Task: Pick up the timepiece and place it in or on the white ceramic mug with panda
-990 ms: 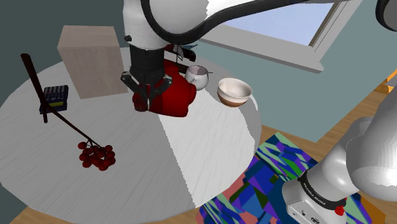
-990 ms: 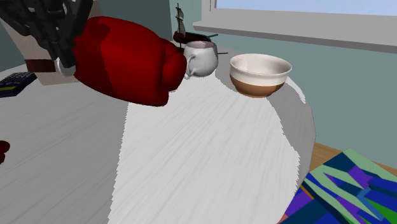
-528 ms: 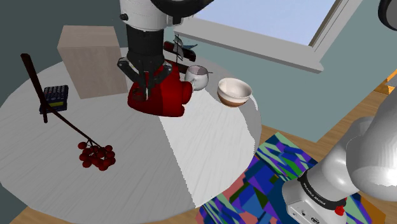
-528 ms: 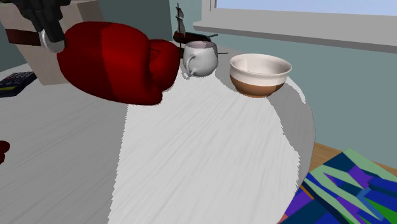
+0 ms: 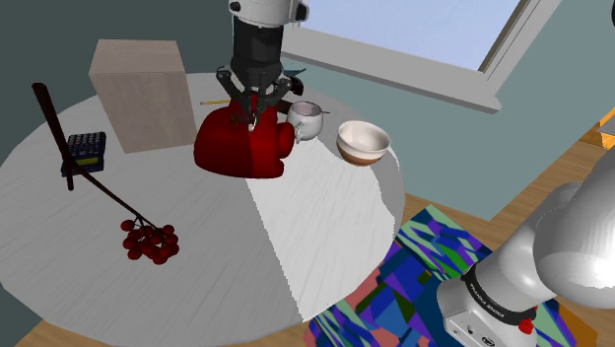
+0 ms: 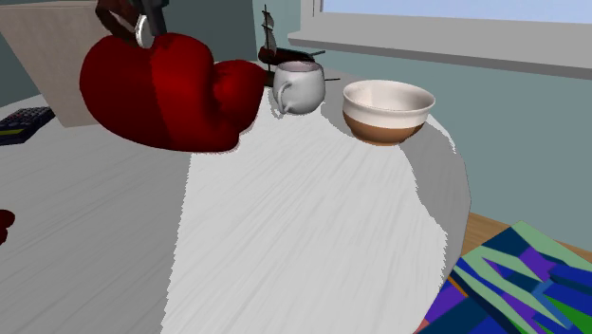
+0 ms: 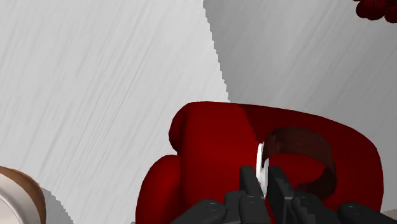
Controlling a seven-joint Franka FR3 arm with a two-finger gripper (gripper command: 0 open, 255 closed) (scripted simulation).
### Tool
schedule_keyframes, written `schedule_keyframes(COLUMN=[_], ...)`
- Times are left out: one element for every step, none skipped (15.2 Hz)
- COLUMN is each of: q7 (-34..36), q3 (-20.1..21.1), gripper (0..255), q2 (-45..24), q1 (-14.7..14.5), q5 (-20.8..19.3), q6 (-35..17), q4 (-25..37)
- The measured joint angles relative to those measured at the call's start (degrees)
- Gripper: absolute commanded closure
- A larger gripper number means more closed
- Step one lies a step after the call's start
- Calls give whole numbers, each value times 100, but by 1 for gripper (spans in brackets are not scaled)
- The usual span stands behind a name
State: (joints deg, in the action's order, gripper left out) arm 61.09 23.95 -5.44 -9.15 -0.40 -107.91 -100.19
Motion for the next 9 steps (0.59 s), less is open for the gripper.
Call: schedule_keyframes(q7=[-154, -269, -411, -532, -639, -785, -918, -1047, -1167], q3=[-68, -125, -186, -239, -292, -357, -418, -477, -527], gripper=[255, 255, 255, 255, 255, 255, 255, 255, 255], q2=[1, -61, -48, -15, -64, -54, -91, -111, -90], q1=[87, 153, 234, 305, 367, 451, 525, 599, 666], q5=[12, -5, 11, 32, 19, 37, 33, 36, 54], q6=[37, 40, 66, 71, 115, 146, 125, 153, 196], q4=[38, 102, 111, 78, 153, 167, 177, 213, 231])
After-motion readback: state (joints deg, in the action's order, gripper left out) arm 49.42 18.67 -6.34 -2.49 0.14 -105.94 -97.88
